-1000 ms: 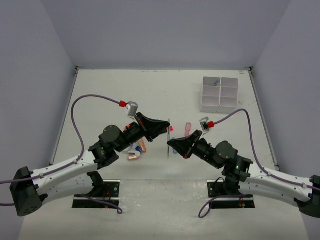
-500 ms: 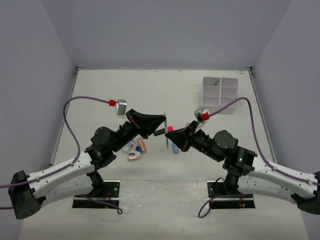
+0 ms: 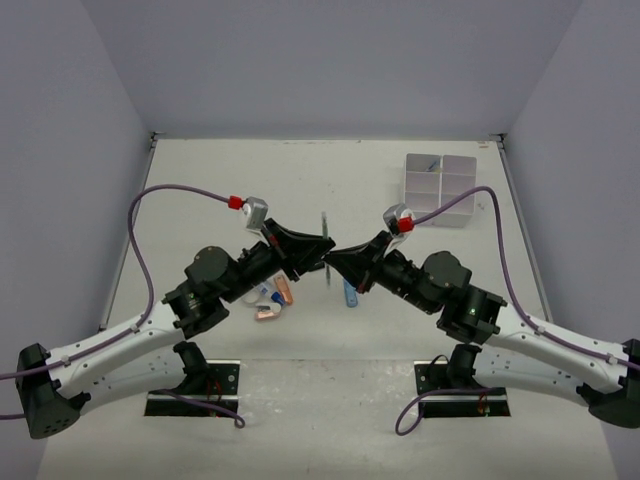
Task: Sort the stationery into containers
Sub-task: Close the pen cap on the pen.
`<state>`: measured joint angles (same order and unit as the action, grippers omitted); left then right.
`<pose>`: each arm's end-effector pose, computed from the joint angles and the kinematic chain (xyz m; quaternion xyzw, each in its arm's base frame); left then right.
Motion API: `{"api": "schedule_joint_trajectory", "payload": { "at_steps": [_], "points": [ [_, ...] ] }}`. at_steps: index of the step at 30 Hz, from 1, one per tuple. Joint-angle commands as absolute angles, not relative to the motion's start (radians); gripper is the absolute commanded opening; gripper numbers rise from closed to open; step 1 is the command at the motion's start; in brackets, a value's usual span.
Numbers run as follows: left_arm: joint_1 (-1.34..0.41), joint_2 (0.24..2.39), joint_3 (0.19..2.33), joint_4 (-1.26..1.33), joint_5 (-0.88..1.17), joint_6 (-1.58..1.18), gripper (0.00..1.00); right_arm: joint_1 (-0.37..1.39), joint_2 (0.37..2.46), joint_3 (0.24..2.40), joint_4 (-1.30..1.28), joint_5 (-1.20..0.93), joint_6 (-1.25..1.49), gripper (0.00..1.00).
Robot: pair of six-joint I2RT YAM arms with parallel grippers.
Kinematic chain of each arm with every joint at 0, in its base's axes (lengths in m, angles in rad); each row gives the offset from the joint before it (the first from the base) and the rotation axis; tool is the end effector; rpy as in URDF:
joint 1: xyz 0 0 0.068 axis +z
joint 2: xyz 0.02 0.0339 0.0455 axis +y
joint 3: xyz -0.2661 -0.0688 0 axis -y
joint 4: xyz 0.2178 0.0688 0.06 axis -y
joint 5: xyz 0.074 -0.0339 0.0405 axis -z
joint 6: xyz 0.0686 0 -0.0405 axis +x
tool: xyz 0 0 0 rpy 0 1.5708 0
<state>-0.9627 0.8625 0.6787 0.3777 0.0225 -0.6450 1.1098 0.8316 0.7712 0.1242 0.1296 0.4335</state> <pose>0.1198 -0.1748 0.3623 0.1091 0.6259 -0.5610 0.5307 0.0985 0.1783 0.3659 -0.1819 0.6598 0.4757 0.5525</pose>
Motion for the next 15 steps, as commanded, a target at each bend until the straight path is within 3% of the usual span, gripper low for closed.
{"api": "schedule_joint_trajectory", "payload": {
  "at_steps": [1,3,5,8,11,12,13,14,15],
  "points": [
    [-0.961,0.860,0.721,0.342,0.070,-0.585,0.00,1.123,0.853,0.779,0.246,0.006,0.429,0.03],
    [-0.960,0.849,0.709,0.375,0.119,-0.580,0.00,1.123,0.871,0.779,0.249,-0.029,0.426,0.22],
    [-0.961,0.835,0.694,0.417,0.155,-0.583,0.00,1.123,0.893,0.779,0.258,-0.041,0.428,0.27],
    [-0.960,0.826,0.690,0.446,0.173,-0.593,0.00,1.123,0.921,0.797,0.256,-0.035,0.431,0.24],
    [-0.960,0.830,0.702,0.430,0.167,-0.595,0.00,1.123,0.929,0.820,0.250,-0.032,0.428,0.04],
    [-0.960,0.830,0.708,0.412,0.151,-0.590,0.00,1.123,0.928,0.822,0.247,-0.027,0.428,0.01],
    [-0.960,0.830,0.720,0.394,0.135,-0.584,0.07,1.123,0.921,0.820,0.243,-0.023,0.425,0.00],
    [-0.961,0.828,0.729,0.364,0.119,-0.573,0.30,1.122,0.914,0.817,0.242,-0.019,0.422,0.00],
    [-0.961,0.827,0.736,0.353,0.107,-0.569,0.40,1.121,0.913,0.815,0.240,-0.016,0.421,0.00]
  ]
}}
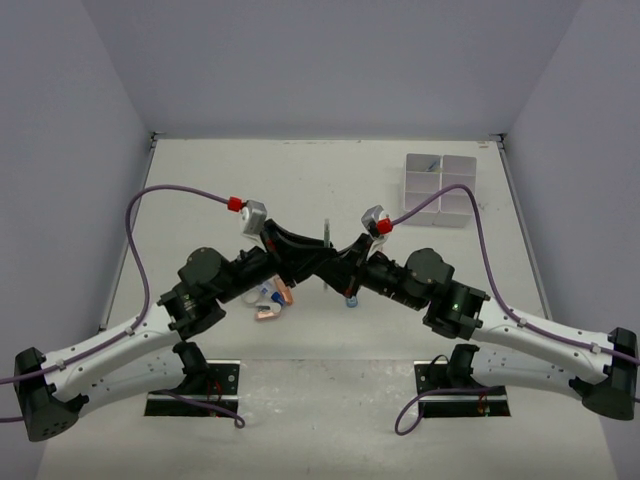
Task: Sort the stationery into containers
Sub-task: Close the pen cap on the pen.
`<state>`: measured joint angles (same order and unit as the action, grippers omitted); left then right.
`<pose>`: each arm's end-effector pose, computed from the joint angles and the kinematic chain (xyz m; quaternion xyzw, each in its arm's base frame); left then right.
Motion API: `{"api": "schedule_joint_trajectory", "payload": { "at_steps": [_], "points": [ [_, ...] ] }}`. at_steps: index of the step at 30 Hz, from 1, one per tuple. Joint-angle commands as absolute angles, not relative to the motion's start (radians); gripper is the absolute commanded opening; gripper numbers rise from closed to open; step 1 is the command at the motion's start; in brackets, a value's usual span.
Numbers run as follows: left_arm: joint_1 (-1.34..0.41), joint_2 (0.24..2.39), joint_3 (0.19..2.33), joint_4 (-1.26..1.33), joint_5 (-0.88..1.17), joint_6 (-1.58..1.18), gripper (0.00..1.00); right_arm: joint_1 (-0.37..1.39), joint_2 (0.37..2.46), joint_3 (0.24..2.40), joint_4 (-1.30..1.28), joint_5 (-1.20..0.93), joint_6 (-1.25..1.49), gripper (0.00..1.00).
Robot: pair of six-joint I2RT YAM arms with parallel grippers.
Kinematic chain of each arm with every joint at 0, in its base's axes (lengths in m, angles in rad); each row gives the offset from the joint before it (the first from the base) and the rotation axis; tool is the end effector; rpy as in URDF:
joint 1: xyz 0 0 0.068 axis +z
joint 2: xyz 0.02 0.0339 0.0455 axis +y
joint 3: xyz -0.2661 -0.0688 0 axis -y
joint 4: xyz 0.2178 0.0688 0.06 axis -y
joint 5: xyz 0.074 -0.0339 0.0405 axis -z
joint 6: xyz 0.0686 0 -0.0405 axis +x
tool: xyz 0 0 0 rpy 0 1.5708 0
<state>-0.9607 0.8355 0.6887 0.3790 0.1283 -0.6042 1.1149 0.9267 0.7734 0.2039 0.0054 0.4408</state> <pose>0.1097 -0.1722 0.3710 0.1593 0.6004 -0.5800 0.5270 0.1003 0.2037 0.3595 -0.2260 0.6509 0.5073 0.5176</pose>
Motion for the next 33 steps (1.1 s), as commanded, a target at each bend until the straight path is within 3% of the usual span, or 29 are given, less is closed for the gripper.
{"api": "schedule_joint_trajectory", "payload": {
  "at_steps": [1,3,4,9,15,21,29,31,33],
  "points": [
    [-0.960,0.826,0.747,0.333,0.089,-0.557,0.49,1.122,0.907,0.810,0.234,-0.014,0.418,0.00],
    [-0.960,0.822,0.771,0.293,0.058,-0.534,0.63,1.123,0.901,0.804,0.224,-0.017,0.410,0.00],
    [-0.960,0.825,0.791,0.271,0.042,-0.516,0.65,1.123,0.903,0.804,0.221,-0.021,0.408,0.00],
    [-0.960,0.828,0.843,0.228,0.011,-0.475,0.69,1.123,0.912,0.794,0.216,-0.054,0.402,0.00],
    [-0.960,0.840,0.905,0.210,0.032,-0.447,0.67,1.123,0.925,0.809,0.188,-0.059,0.388,0.00],
    [-0.960,0.855,0.923,0.195,0.023,-0.440,0.53,1.123,0.923,0.816,0.178,-0.072,0.385,0.00],
    [-0.960,0.886,0.910,0.204,0.050,-0.457,0.17,1.123,0.925,0.849,0.153,-0.065,0.375,0.00],
    [-0.960,0.886,0.896,0.211,0.058,-0.463,0.02,1.123,0.926,0.863,0.146,-0.063,0.368,0.00],
    [-0.960,0.884,0.884,0.210,0.067,-0.473,0.00,1.123,0.928,0.885,0.136,-0.038,0.361,0.00]
  ]
}}
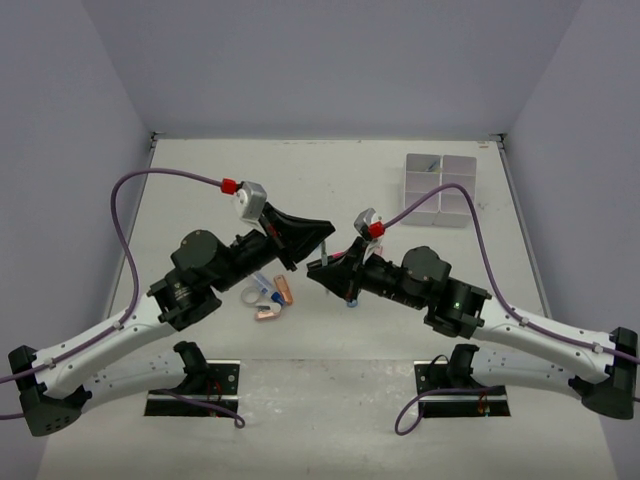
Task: Sort the stationery into containers
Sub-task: Close the pen cap on the pen.
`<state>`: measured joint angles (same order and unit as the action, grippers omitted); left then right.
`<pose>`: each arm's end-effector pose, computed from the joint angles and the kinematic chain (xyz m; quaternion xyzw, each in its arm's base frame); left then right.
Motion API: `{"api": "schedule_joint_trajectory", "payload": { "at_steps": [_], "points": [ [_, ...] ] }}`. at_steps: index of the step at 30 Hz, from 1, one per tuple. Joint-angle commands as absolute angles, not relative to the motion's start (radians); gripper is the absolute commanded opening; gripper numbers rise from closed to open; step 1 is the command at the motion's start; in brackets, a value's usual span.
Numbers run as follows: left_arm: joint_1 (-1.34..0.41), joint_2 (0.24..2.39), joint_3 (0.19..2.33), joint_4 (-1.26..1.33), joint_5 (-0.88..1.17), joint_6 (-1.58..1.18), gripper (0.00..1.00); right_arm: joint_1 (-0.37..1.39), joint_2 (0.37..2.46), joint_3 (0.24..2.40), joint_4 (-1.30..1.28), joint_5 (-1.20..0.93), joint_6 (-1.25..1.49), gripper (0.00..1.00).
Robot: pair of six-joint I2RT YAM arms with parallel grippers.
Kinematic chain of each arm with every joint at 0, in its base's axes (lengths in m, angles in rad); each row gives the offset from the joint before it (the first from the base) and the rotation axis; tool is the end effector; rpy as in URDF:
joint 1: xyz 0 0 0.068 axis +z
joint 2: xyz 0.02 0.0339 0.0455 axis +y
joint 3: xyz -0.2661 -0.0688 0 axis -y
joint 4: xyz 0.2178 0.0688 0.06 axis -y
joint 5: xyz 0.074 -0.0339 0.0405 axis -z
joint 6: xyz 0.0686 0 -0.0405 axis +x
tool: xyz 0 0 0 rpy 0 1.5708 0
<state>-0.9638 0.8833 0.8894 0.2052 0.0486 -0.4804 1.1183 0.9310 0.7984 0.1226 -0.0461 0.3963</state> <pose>0.1159 -0.1727 0.4104 0.1688 0.6056 -0.5254 0.5734 0.0966 0.2060 0.3562 -0.2661 0.6589 0.4951 0.4999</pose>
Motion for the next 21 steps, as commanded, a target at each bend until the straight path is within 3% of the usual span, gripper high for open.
{"api": "schedule_joint_trajectory", "payload": {
  "at_steps": [1,11,17,21],
  "points": [
    [-0.960,0.882,0.874,0.211,0.073,-0.478,0.00,1.123,0.929,0.896,0.129,-0.031,0.358,0.00],
    [-0.973,0.818,0.629,0.327,0.143,-0.619,0.00,0.972,1.038,1.267,-0.033,-0.057,0.307,0.00],
    [-1.137,0.865,0.560,0.405,0.054,-0.626,0.00,0.934,1.187,1.589,-0.154,-0.073,0.292,0.00],
    [-1.170,0.892,0.621,0.345,0.005,-0.592,0.00,0.934,1.210,1.542,-0.158,-0.071,0.293,0.00]
  ]
}}
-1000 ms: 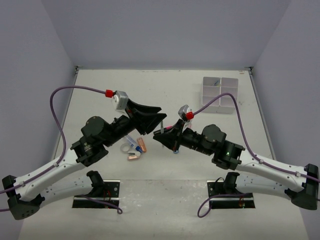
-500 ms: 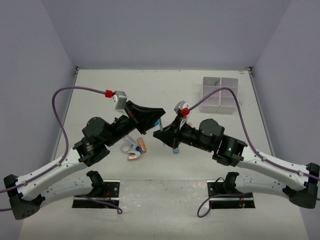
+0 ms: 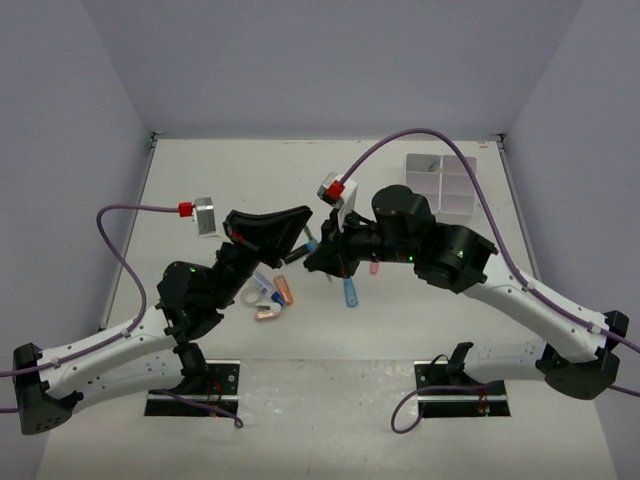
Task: Sort the stationery into containers
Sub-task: Close the pen cap on the pen, then place the pen in the storage box.
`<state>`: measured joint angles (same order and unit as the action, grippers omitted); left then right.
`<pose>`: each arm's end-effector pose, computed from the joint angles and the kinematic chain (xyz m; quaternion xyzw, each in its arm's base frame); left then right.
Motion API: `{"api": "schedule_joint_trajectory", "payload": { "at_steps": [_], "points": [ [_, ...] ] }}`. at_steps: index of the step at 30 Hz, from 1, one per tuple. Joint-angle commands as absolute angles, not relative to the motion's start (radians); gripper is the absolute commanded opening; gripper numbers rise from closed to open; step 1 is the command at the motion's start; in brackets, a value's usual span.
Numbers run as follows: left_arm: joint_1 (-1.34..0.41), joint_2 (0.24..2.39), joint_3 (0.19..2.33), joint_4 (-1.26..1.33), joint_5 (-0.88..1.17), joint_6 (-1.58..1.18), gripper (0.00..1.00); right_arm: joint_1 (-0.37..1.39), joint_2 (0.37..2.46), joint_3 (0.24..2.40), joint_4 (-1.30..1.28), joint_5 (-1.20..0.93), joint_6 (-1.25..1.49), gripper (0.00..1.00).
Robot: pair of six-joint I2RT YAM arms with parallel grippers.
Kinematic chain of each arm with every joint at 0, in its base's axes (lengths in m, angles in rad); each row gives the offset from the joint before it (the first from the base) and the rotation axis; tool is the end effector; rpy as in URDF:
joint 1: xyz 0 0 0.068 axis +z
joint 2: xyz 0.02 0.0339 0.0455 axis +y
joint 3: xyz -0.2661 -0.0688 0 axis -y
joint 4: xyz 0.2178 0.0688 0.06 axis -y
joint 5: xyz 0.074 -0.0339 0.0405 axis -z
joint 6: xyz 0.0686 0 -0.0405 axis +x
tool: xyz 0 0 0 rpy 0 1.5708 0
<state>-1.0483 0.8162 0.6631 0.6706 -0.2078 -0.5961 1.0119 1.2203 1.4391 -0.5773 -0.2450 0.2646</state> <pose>0.1045 -0.1531 0.4033 0.0247 0.5073 -0.5945 0.6234 0.1237 0.2291 0.4200 -0.3626 0.7340 0.4175 0.3943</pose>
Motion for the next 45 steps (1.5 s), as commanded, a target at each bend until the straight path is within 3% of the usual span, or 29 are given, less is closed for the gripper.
{"api": "schedule_joint_trajectory", "payload": {
  "at_steps": [1,8,14,15,16,17,18,19,23,25,32,37,45],
  "points": [
    [-1.170,0.885,0.643,0.284,-0.022,-0.576,0.00,0.933,1.201,1.499,-0.148,-0.071,0.295,0.00],
    [-1.170,0.938,0.947,0.122,0.023,-0.415,0.00,0.933,1.187,1.152,0.063,-0.207,0.418,0.00],
    [-1.171,0.943,1.039,0.057,-0.097,-0.396,0.03,0.902,1.163,1.056,0.098,-0.151,0.446,0.00],
    [-1.170,0.936,1.045,0.037,-0.153,-0.396,0.10,0.880,1.153,1.037,0.095,-0.136,0.452,0.00],
    [-1.170,0.928,1.053,-0.003,-0.215,-0.401,0.31,0.866,1.145,1.027,0.092,-0.114,0.454,0.00],
    [-1.170,0.919,1.066,-0.054,-0.277,-0.416,0.78,0.852,1.131,1.015,0.092,-0.076,0.460,0.00],
    [-1.170,0.914,1.099,-0.094,-0.421,-0.431,0.95,0.819,1.128,0.994,0.084,-0.045,0.468,0.00],
    [-1.169,0.909,1.140,-0.170,-0.496,-0.476,0.99,0.799,1.129,0.986,0.079,-0.002,0.472,0.00],
    [-1.167,0.938,1.298,-0.676,-1.037,-0.894,1.00,0.606,1.182,1.001,0.033,0.192,0.507,0.00],
    [-1.167,0.932,1.314,-0.757,-1.096,-0.938,1.00,0.475,1.240,1.048,0.031,0.339,0.509,0.00],
    [-1.167,0.897,1.064,-0.637,-0.920,-0.751,1.00,0.201,1.541,1.280,0.077,0.427,0.474,0.00],
    [-1.167,0.815,0.883,-0.541,-0.826,-0.713,1.00,0.152,1.726,1.420,0.091,0.391,0.441,0.00],
    [-1.167,0.774,0.863,-0.546,-0.765,-0.696,1.00,0.129,1.864,1.492,0.092,0.360,0.467,0.06]
  ]
}}
